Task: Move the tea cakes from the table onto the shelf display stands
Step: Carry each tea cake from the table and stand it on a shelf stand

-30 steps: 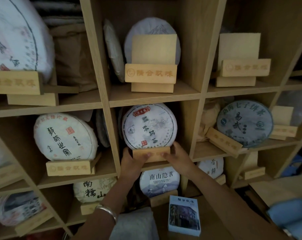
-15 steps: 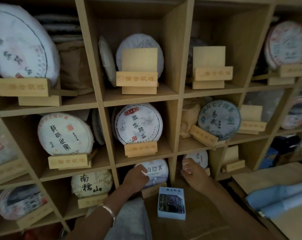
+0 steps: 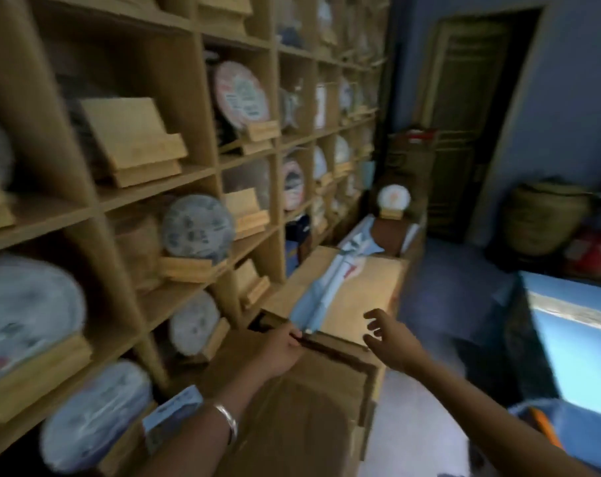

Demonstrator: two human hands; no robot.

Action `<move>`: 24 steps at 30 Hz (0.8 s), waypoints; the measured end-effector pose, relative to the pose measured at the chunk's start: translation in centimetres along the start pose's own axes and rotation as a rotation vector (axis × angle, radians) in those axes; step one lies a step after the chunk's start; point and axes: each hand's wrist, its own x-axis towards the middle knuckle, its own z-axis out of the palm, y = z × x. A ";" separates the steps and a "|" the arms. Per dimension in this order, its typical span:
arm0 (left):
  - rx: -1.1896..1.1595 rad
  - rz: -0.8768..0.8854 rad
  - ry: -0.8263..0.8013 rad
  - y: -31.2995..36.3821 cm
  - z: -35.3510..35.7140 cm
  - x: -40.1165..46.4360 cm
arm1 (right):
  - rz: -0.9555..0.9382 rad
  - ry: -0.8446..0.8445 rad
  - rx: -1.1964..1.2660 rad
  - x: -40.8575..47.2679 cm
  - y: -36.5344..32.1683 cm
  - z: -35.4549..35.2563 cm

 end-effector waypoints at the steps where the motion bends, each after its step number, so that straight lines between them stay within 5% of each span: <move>1: 0.004 0.046 -0.040 2.1 1.8 0.7 | 0.043 0.043 -0.015 -1.4 1.8 -1.8; 12: 0.026 0.553 -0.407 27.8 23.7 -2.8 | 0.582 0.456 -0.058 -26.1 21.0 -17.9; 24: 0.076 0.909 -0.814 49.5 48.4 -28.1 | 0.889 0.717 -0.155 -59.2 32.6 -28.0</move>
